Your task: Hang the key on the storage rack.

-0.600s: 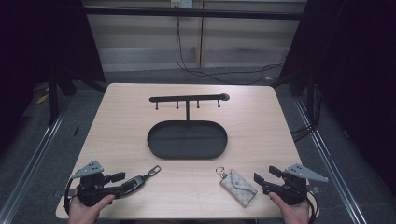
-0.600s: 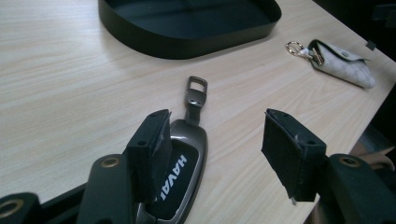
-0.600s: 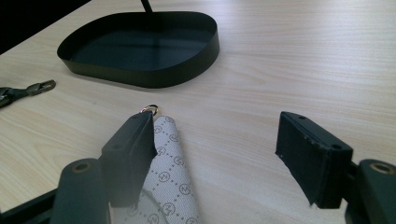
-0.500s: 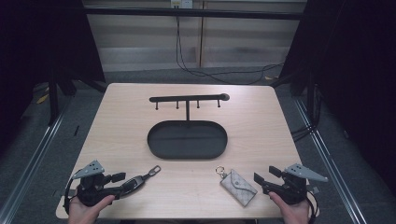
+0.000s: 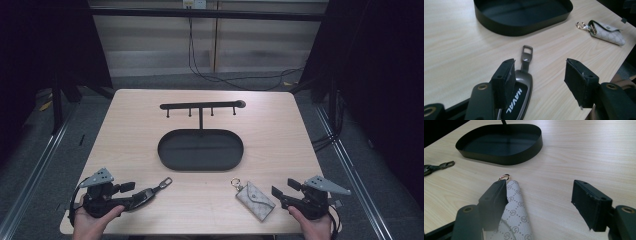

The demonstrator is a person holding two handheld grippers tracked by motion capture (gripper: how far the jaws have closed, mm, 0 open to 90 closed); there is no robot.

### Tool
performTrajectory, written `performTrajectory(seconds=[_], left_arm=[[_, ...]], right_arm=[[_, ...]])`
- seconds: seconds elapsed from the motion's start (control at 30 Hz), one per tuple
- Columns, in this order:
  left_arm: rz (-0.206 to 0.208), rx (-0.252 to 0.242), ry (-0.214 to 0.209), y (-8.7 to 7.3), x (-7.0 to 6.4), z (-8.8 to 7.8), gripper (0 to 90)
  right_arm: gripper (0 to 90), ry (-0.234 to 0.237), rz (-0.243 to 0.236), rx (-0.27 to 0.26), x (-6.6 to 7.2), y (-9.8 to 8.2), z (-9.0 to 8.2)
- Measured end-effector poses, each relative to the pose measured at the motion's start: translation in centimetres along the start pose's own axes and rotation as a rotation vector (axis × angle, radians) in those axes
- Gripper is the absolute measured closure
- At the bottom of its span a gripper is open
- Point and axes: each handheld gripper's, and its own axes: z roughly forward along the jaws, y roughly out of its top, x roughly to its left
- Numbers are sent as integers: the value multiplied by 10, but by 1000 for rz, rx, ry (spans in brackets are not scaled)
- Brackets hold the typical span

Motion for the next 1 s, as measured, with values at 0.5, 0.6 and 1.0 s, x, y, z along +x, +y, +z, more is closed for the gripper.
performTrajectory(seconds=[0.5, 0.6, 1.0], left_arm=[[43, 104, 19, 21, -7, 7, 413], [73, 131, 20, 27, -11, 10, 453], [118, 199, 27, 52, -12, 21, 511]], right_arm=[[261, 5, 1, 9, 0, 0, 0], [261, 9, 1, 11, 0, 0, 1], [235, 14, 1, 22, 0, 0, 2]])
